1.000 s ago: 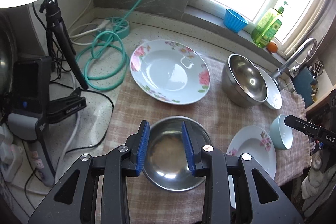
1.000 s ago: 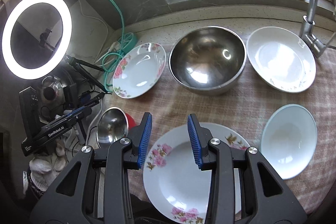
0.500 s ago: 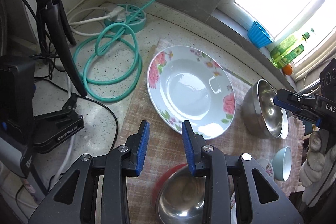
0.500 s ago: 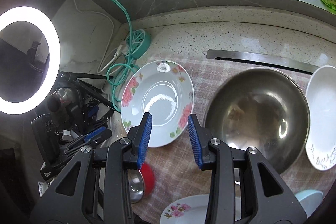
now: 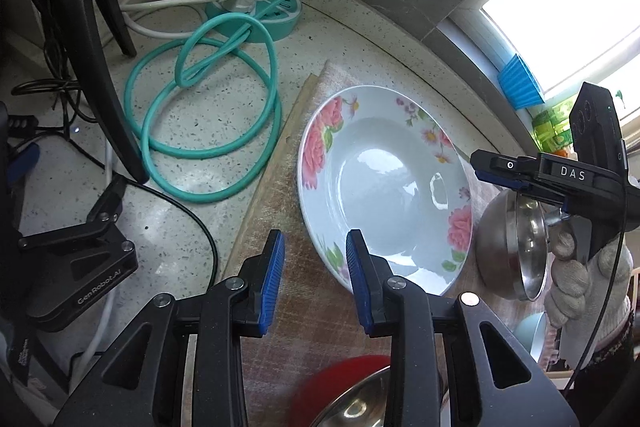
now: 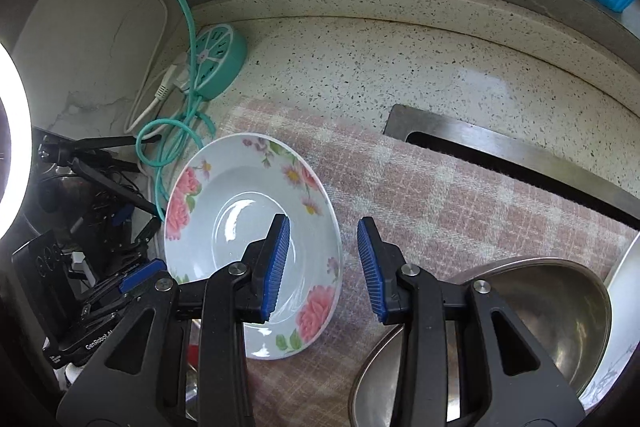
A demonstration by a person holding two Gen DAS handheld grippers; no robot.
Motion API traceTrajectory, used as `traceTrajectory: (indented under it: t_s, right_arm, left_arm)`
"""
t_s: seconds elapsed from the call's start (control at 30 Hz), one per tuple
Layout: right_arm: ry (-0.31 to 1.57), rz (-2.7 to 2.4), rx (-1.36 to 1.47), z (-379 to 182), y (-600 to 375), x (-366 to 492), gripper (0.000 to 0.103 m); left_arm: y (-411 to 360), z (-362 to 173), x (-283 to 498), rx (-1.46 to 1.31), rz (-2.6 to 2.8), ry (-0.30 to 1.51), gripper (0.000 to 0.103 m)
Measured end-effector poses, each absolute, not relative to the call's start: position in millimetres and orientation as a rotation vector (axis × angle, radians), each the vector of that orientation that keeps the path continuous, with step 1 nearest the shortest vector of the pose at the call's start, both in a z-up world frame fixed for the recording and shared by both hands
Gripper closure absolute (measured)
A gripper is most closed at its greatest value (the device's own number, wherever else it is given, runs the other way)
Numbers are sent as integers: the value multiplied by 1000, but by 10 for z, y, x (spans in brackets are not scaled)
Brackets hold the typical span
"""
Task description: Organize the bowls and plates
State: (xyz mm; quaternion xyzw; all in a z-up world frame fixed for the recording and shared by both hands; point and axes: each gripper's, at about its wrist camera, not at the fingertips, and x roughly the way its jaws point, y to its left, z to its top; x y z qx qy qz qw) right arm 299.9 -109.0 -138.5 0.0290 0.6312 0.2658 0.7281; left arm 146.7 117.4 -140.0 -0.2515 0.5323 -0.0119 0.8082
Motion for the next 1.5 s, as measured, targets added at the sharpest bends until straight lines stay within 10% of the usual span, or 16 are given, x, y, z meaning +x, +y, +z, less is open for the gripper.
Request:
traceTrajectory:
  t_s: [1.5]
  right_arm:
    - [1378, 650, -36, -1272, -874, 2800, 85]
  left_arm:
    - [1122, -1285, 1503, -467, 2, 1095, 85]
